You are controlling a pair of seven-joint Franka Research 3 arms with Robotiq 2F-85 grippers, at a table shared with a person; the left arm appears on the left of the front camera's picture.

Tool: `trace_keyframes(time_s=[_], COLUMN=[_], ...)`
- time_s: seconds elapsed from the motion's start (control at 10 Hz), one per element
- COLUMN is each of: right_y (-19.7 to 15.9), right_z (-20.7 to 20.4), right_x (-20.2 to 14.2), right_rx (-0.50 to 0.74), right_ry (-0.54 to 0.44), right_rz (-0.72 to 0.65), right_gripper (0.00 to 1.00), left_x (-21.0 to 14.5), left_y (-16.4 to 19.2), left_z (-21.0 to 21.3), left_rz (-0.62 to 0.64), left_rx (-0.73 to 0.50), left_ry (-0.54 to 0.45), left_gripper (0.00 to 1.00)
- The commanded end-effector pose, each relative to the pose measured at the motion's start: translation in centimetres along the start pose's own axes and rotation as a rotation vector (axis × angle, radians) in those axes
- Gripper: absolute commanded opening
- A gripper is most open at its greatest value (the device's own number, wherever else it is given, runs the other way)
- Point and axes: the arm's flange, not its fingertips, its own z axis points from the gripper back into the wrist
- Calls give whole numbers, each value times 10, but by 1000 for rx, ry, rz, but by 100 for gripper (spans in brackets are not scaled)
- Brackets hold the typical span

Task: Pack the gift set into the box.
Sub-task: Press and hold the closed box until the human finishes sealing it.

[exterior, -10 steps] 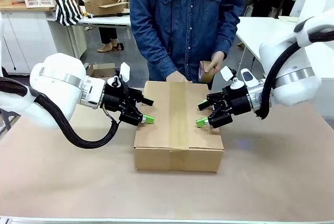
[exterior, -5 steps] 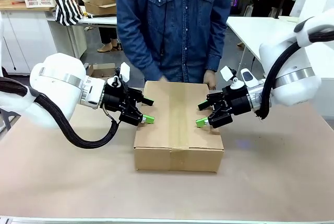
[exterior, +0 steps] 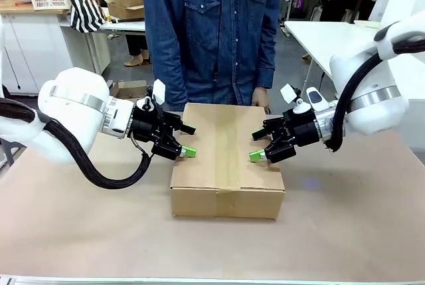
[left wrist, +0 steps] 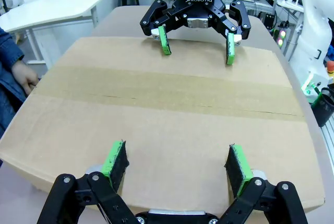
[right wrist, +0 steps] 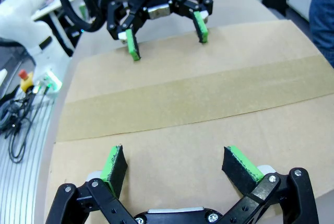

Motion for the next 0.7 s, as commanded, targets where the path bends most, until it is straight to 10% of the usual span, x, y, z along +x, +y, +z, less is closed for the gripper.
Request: trace_keyframes(time_s=[0.0, 0.6], right_y=[4, 4], right_z=[1, 1], right_x=[-4, -4], right_rx=[-4, -4], right_ry=[12, 12], right_rz=[-4, -4], right_gripper=[100, 100], left_x=[-1, -1], left_y=[0, 0], left_z=[1, 1], left_rz=[0, 0], left_rx=[2, 2], left_ry=[1, 1], left_gripper=[100, 100])
